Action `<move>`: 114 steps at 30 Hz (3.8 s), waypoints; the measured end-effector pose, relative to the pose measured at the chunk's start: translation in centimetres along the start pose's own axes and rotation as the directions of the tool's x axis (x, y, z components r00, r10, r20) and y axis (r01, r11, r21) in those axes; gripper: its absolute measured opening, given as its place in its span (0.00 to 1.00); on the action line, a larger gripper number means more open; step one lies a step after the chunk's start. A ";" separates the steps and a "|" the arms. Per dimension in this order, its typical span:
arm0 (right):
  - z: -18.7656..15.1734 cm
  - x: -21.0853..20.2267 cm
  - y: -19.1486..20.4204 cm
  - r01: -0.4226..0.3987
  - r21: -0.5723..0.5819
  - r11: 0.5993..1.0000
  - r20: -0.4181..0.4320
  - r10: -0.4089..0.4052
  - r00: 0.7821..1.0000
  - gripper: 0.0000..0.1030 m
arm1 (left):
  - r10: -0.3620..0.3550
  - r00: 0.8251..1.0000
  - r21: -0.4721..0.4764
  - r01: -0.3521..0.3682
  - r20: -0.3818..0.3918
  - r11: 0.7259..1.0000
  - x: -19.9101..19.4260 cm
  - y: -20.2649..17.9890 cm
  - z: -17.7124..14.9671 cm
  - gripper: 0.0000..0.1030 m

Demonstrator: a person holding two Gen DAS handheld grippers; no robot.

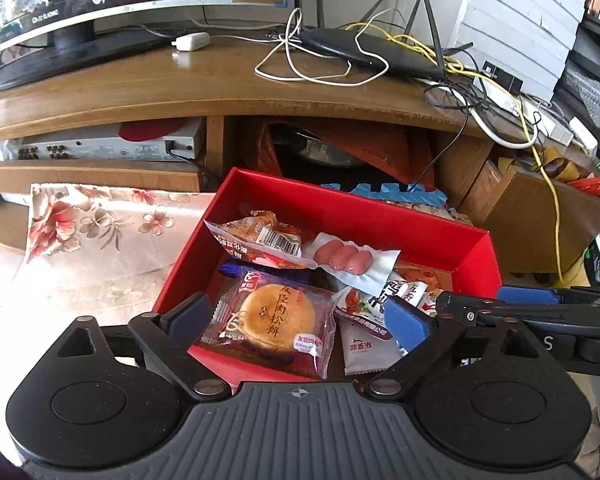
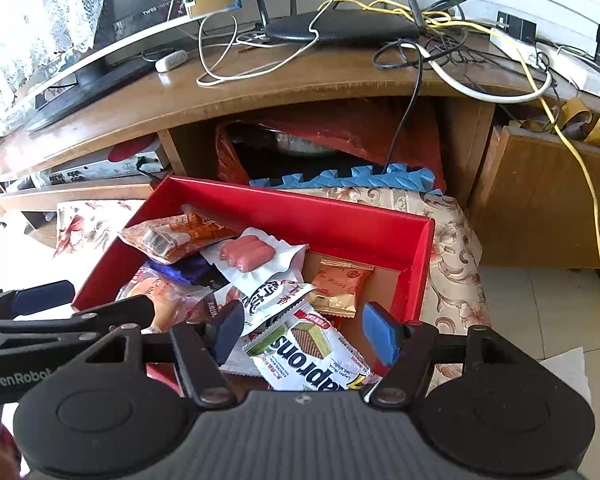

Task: Organize snacks

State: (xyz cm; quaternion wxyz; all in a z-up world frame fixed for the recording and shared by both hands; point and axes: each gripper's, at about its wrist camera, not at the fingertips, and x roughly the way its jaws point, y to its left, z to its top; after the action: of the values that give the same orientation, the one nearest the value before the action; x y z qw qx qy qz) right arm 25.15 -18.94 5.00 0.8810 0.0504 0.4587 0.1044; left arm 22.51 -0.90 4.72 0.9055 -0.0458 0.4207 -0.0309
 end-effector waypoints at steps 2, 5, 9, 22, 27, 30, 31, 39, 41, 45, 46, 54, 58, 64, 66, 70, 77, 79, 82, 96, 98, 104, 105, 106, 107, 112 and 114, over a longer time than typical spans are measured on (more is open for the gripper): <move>-0.2 -0.4 -0.1 -0.003 0.006 1.000 0.005 0.003 1.000 0.63 | -0.003 1.000 -0.001 0.003 0.011 1.000 -0.4 0.0 -0.2 0.98; -0.7 -1.1 -0.2 -0.007 0.017 1.000 0.011 0.007 1.000 0.66 | 0.013 0.999 0.018 -0.014 0.040 1.000 -1.1 -0.3 -0.7 1.00; -1.5 -1.9 -0.4 -0.002 0.028 1.000 0.014 0.002 1.000 0.67 | 0.030 0.997 0.035 -0.033 0.065 0.999 -2.0 -0.4 -1.4 1.00; -4.3 -4.4 -0.9 -0.021 0.066 0.998 0.024 0.020 1.000 0.68 | 0.080 0.994 0.034 -0.083 0.073 0.996 -3.6 0.3 -4.1 1.00; -5.6 -5.3 -0.7 -0.030 0.068 0.997 0.023 0.029 0.999 0.68 | 0.086 0.993 0.060 -0.091 0.074 0.994 -4.4 0.0 -5.5 1.00; -6.3 -5.9 -0.5 -0.034 0.068 0.997 0.025 0.033 0.999 0.68 | 0.104 0.992 0.076 -0.110 0.072 0.991 -4.7 -0.4 -6.3 1.00; -6.6 -6.0 -0.5 -0.035 0.069 0.997 0.025 0.033 0.999 0.68 | 0.099 0.993 0.077 -0.104 0.066 0.992 -4.7 -0.4 -6.6 1.00; -8.6 -7.1 -0.6 -0.032 0.077 0.996 0.011 0.031 0.999 0.68 | 0.115 0.993 0.076 -0.115 0.011 0.990 -5.3 -0.6 -8.4 1.00; -9.0 -7.2 -0.5 -0.032 0.075 0.997 0.008 0.031 0.999 0.68 | 0.109 0.994 0.078 -0.109 0.002 0.991 -5.4 -0.6 -8.9 1.00; -9.7 -7.6 -0.4 -0.034 0.069 0.997 0.003 0.034 0.999 0.68 | 0.100 0.995 0.086 -0.100 0.001 0.991 -6.1 -0.7 -9.9 1.00; -9.8 -7.7 -0.3 -0.035 0.068 0.997 0.003 0.034 0.999 0.68 | 0.103 0.995 0.087 -0.102 -0.003 0.991 -6.2 -0.7 -10.2 1.00; -11.3 -8.3 0.1 -0.032 0.057 0.998 -0.012 0.033 0.999 0.68 | 0.098 0.995 0.050 -0.096 -0.033 0.994 -6.9 0.0 -11.5 1.00; -12.2 -8.7 0.4 -0.035 0.050 0.998 -0.017 0.036 0.999 0.68 | 0.070 0.996 0.034 -0.068 -0.059 0.997 -7.1 0.2 -12.3 1.00; -13.4 -9.3 0.6 -0.020 0.046 0.999 -0.023 0.021 1.000 0.69 | 0.034 0.996 0.048 -0.031 -0.076 0.998 -7.5 0.2 -13.5 1.00; -13.8 -9.5 0.6 -0.018 0.044 0.999 -0.031 0.019 0.999 0.69 | 0.032 0.997 0.047 -0.028 -0.075 0.998 -7.7 0.2 -13.6 1.00; -14.6 -9.7 0.9 -0.017 0.033 0.999 -0.042 0.018 0.999 0.69 | 0.013 0.997 0.044 -0.009 -0.081 0.999 -7.9 0.1 -13.9 1.00; -15.4 -10.1 1.2 -0.021 0.023 1.000 -0.044 0.022 0.999 0.69 | -0.011 0.997 0.023 0.013 -0.081 1.000 -8.4 0.1 -14.5 1.00; -15.6 -10.2 1.3 -0.023 0.020 1.000 -0.042 0.024 0.999 0.69 | -0.039 0.997 0.001 0.039 -0.066 0.999 -8.7 0.3 -14.4 1.00; -15.6 -10.5 1.3 -0.027 0.025 0.999 -0.034 0.028 0.999 0.69 | -0.083 0.995 -0.025 0.082 -0.063 0.996 -8.9 0.5 -14.4 1.00; -15.6 -10.6 1.4 -0.040 0.019 0.999 -0.022 0.040 0.999 0.69 | -0.006 0.994 -0.050 0.000 -0.109 0.999 -8.4 1.3 -14.0 1.00; -15.6 -10.6 1.4 -0.039 0.018 0.999 -0.021 0.040 0.999 0.69 | 0.023 0.993 -0.028 -0.026 -0.118 0.999 -8.0 1.2 -14.2 1.00; -15.6 -10.3 1.5 -0.039 0.013 0.999 -0.030 0.039 0.999 0.69 | 0.087 0.995 0.069 -0.083 -0.058 0.994 -8.8 0.1 -14.1 1.00; -15.6 -10.3 1.5 -0.040 0.013 0.999 -0.030 0.040 0.999 0.69 | 0.080 0.995 0.075 -0.075 -0.061 0.994 -8.8 0.0 -14.1 1.00; -15.6 -10.3 1.4 -0.040 0.014 0.999 -0.030 0.041 0.999 0.69 | 0.064 0.996 0.070 -0.059 -0.063 0.996 -8.8 0.0 -14.1 1.00; -15.6 -10.3 1.4 -0.040 0.014 0.999 -0.031 0.041 0.999 0.69 | 0.044 0.997 0.056 -0.040 -0.064 0.998 -8.9 0.1 -14.1 1.00; -15.7 -10.3 1.6 -0.042 0.011 0.999 -0.034 0.042 0.999 0.69 | 0.022 0.999 0.040 -0.021 -0.042 0.999 -9.3 0.3 -13.9 1.00; -15.7 -10.3 1.6 -0.042 0.010 0.999 -0.034 0.043 0.999 0.69 | 0.025 0.998 0.035 -0.023 -0.053 0.999 -9.1 0.2 -14.0 1.00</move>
State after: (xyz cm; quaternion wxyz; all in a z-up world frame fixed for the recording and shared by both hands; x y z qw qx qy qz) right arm 6.39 -19.86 4.47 0.8703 0.0625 0.4730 0.1217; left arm 5.94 -0.60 2.67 0.8950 -0.0242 0.4444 -0.0285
